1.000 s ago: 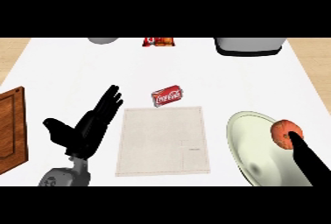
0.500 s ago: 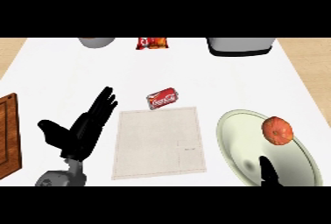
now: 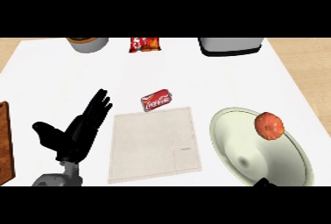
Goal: Pick the squash from the placemat and place it in the bowl
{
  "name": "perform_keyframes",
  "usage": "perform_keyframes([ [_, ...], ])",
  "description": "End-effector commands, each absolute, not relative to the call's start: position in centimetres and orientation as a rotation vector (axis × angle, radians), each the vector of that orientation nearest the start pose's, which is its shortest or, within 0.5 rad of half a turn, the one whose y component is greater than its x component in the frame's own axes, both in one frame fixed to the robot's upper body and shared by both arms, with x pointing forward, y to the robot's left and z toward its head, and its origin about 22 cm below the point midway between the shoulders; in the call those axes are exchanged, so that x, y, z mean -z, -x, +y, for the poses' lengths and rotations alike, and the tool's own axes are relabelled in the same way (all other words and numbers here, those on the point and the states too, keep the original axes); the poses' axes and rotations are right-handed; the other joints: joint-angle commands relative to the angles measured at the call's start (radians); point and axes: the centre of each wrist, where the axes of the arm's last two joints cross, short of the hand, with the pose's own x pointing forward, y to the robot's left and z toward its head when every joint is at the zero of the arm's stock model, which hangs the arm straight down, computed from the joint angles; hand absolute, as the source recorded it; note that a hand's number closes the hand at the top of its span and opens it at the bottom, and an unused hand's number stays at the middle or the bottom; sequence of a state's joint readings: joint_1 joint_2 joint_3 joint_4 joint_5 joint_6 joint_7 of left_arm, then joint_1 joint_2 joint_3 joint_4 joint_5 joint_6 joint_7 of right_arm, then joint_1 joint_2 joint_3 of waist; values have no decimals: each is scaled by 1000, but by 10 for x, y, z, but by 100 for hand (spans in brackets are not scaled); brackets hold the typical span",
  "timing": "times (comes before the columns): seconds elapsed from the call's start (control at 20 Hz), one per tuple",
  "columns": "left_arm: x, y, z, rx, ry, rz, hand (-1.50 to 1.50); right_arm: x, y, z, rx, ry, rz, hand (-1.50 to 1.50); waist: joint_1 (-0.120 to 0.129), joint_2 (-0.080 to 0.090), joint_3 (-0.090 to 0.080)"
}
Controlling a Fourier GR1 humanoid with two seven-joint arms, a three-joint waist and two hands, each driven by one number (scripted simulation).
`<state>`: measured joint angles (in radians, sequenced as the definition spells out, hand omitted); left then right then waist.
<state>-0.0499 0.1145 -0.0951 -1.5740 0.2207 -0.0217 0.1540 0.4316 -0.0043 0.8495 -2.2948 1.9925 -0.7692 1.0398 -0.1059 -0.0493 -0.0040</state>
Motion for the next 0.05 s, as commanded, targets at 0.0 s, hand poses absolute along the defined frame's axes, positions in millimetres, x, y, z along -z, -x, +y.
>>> perform_keyframes([
  [0.0, -15, -252, 227, 44, 189, -1445, 0, -98, -75, -83, 192, 1213, -1648, 150, -9, 1, 3],
])
